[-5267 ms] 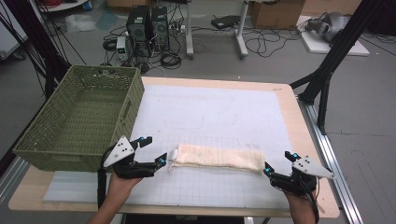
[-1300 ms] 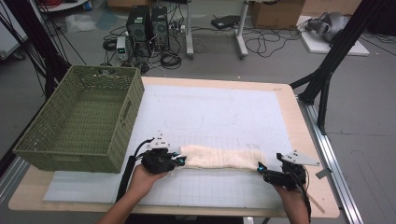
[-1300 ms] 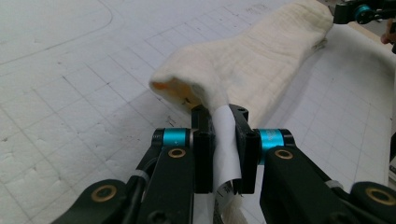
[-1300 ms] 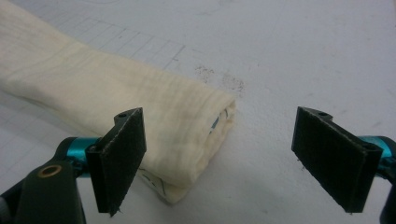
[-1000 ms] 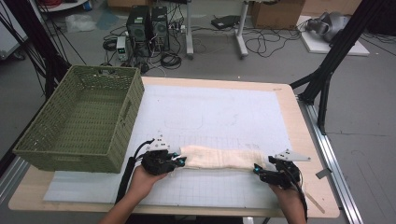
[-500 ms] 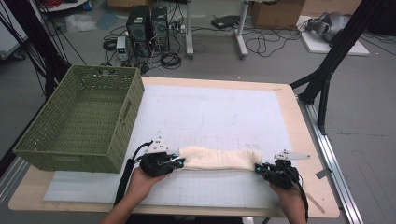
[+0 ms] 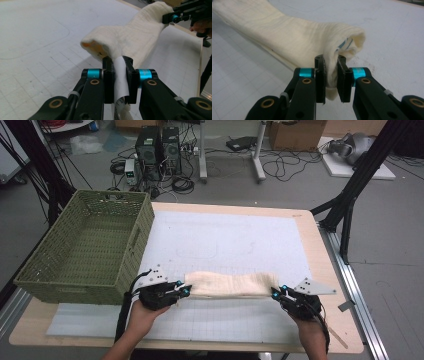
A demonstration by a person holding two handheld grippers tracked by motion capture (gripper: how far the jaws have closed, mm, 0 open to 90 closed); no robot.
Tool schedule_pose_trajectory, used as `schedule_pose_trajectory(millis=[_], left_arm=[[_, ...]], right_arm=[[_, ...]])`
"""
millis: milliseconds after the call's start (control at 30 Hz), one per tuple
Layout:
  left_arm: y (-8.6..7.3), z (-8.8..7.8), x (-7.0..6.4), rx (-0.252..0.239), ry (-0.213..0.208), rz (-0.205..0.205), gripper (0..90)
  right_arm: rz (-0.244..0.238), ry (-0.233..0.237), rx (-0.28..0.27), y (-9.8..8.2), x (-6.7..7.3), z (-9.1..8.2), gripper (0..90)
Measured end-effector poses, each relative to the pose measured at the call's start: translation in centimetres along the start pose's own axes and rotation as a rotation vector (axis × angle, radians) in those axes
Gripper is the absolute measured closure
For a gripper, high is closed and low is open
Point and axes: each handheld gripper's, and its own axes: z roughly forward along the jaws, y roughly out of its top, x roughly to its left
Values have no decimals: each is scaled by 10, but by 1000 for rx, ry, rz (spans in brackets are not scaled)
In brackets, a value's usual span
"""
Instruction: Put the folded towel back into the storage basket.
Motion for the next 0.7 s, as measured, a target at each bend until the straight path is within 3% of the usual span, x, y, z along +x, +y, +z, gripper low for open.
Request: schedule_pose_trajectory(millis=[167,300,500,700], left_arm=[[3,-14,-1,-65,4,42,809],[7,-29,0,-126,8,52,809],[13,-45,-1,-172,27,64,809],[18,-62,-1,-211,48,72,810]], right_arm=[[-22,18,-26,6,1,2,797],[-30,50,-88,15,1,3,801],[-38,80,-138,27,1,5,808],[-71,89,-202,55,3,12,810]])
